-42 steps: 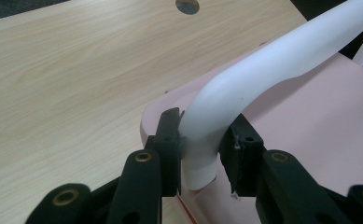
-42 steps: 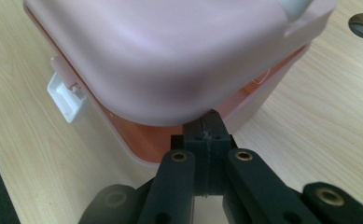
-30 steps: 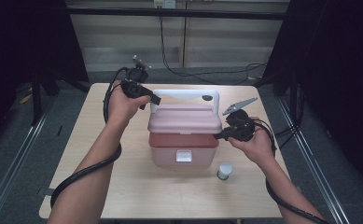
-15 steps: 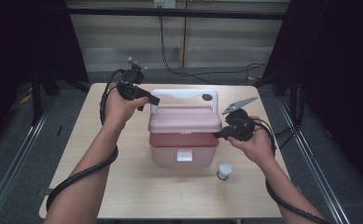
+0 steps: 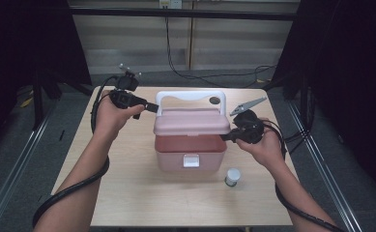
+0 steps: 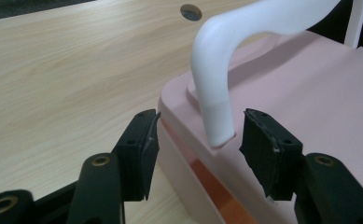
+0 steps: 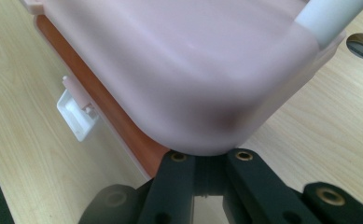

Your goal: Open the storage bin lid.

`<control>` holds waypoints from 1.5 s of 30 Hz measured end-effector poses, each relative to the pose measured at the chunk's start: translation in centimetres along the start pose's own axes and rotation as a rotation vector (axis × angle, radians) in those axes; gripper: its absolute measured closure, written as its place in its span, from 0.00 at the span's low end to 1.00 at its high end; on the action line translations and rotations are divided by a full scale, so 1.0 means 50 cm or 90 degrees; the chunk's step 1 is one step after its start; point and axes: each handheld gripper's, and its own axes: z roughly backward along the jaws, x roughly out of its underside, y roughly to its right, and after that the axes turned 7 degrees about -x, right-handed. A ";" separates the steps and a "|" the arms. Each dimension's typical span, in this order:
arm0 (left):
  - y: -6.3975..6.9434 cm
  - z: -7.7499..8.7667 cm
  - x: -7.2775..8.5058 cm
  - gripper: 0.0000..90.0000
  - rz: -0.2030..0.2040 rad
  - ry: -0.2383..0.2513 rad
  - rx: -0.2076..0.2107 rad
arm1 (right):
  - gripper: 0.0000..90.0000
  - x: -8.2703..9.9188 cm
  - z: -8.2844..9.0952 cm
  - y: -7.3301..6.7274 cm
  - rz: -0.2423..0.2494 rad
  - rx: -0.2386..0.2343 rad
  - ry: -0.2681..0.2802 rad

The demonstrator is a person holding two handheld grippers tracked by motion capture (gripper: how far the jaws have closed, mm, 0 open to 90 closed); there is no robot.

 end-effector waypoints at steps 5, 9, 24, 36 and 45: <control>-0.012 0.006 0.013 0.51 0.000 -0.003 -0.008 | 1.00 -0.005 0.002 0.000 -0.003 0.003 -0.003; -0.021 0.004 0.028 0.51 -0.003 -0.013 -0.019 | 1.00 -0.008 0.004 0.000 0.000 0.009 -0.003; -0.030 -0.025 0.069 0.51 -0.008 -0.031 0.002 | 1.00 -0.023 0.016 0.000 -0.007 0.015 0.006; -0.014 -0.043 0.080 0.51 -0.020 -0.039 0.006 | 1.00 -0.035 0.022 0.002 -0.015 0.021 0.012; 0.006 -0.055 0.076 0.51 -0.034 -0.042 0.016 | 1.00 -0.036 0.023 0.003 -0.017 0.024 0.016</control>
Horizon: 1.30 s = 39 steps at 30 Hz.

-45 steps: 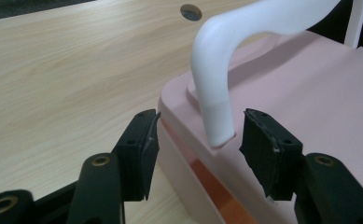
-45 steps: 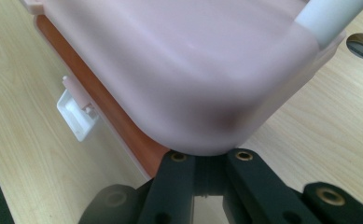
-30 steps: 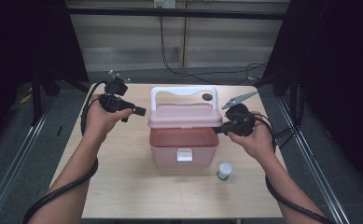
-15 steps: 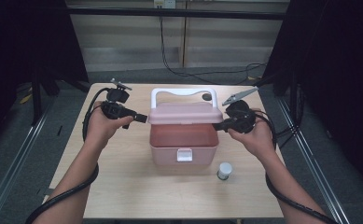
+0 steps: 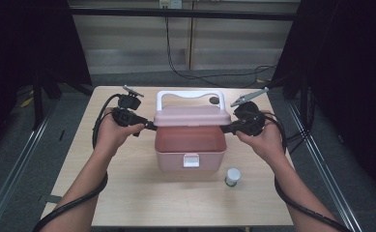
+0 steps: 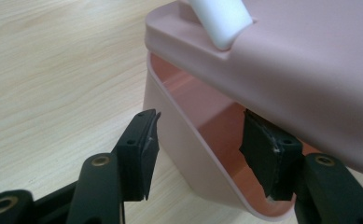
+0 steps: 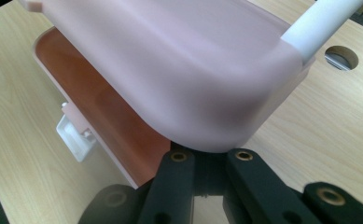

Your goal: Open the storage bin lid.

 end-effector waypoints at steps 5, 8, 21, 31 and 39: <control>0.000 -0.003 0.001 0.51 0.000 -0.003 0.006 | 1.00 0.001 0.001 0.005 -0.007 -0.002 0.003; 0.001 -0.004 0.002 0.51 0.003 0.000 0.007 | 1.00 0.002 0.001 0.007 -0.006 -0.001 0.006; -0.012 0.019 -0.010 0.50 0.025 0.029 -0.001 | 0.98 0.016 -0.003 0.017 -0.027 -0.002 0.012; -0.017 0.033 -0.029 0.50 0.044 0.048 -0.015 | 1.00 0.052 -0.019 0.025 -0.029 -0.018 -0.006; -0.012 0.041 -0.044 0.50 0.054 0.062 -0.011 | 1.00 0.059 -0.035 0.018 -0.018 -0.035 -0.020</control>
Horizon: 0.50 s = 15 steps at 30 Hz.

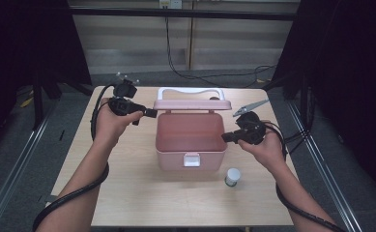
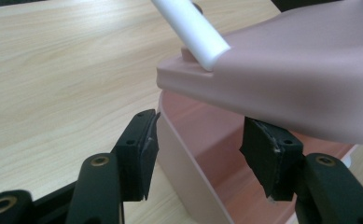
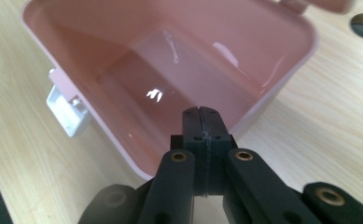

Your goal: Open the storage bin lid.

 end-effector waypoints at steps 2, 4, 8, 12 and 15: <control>0.002 0.003 -0.005 0.50 -0.001 0.003 0.000 | 1.00 0.001 -0.006 -0.004 0.002 -0.005 -0.005; 0.004 0.004 -0.009 0.50 -0.003 0.007 0.001 | 1.00 0.002 -0.012 -0.007 0.009 -0.007 -0.007; 0.010 0.004 -0.015 0.50 -0.004 0.014 -0.002 | 1.00 0.006 -0.020 -0.007 0.011 -0.007 -0.008; 0.016 0.001 -0.020 0.53 -0.013 0.022 -0.008 | 1.00 0.012 -0.022 -0.005 0.008 -0.003 -0.008; 0.019 -0.004 -0.024 0.56 -0.019 0.025 -0.011 | 1.00 0.017 -0.023 -0.003 0.003 -0.013 -0.001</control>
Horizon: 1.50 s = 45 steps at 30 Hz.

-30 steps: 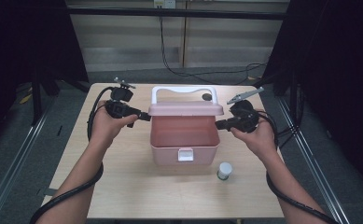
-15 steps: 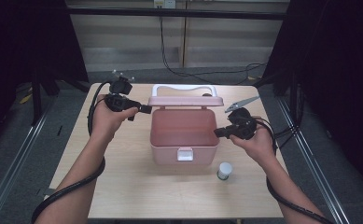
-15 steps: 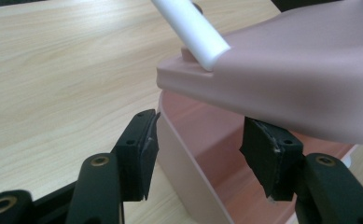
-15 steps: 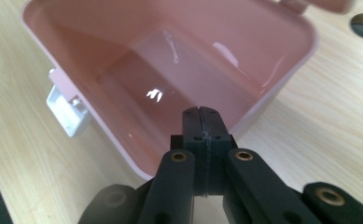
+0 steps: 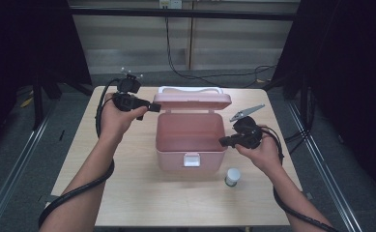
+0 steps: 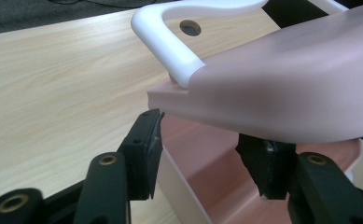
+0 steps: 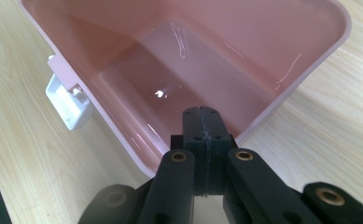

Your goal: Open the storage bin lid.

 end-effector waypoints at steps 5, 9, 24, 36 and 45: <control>0.005 -0.002 -0.010 0.63 -0.003 0.013 -0.012 | 1.00 0.000 -0.008 -0.005 0.012 0.002 -0.013; 0.010 -0.003 -0.023 0.71 -0.006 0.018 -0.024 | 1.00 0.002 -0.013 -0.005 0.012 0.001 -0.010; 0.000 -0.005 -0.051 0.93 0.011 0.003 -0.048 | 1.00 0.010 -0.033 -0.008 0.024 -0.007 -0.009; 0.005 -0.029 -0.050 0.75 -0.033 0.023 -0.103 | 1.00 0.010 -0.038 -0.009 0.026 -0.008 -0.014; 0.008 -0.045 -0.068 0.89 -0.023 0.012 -0.103 | 1.00 0.010 -0.040 -0.009 0.031 -0.009 -0.016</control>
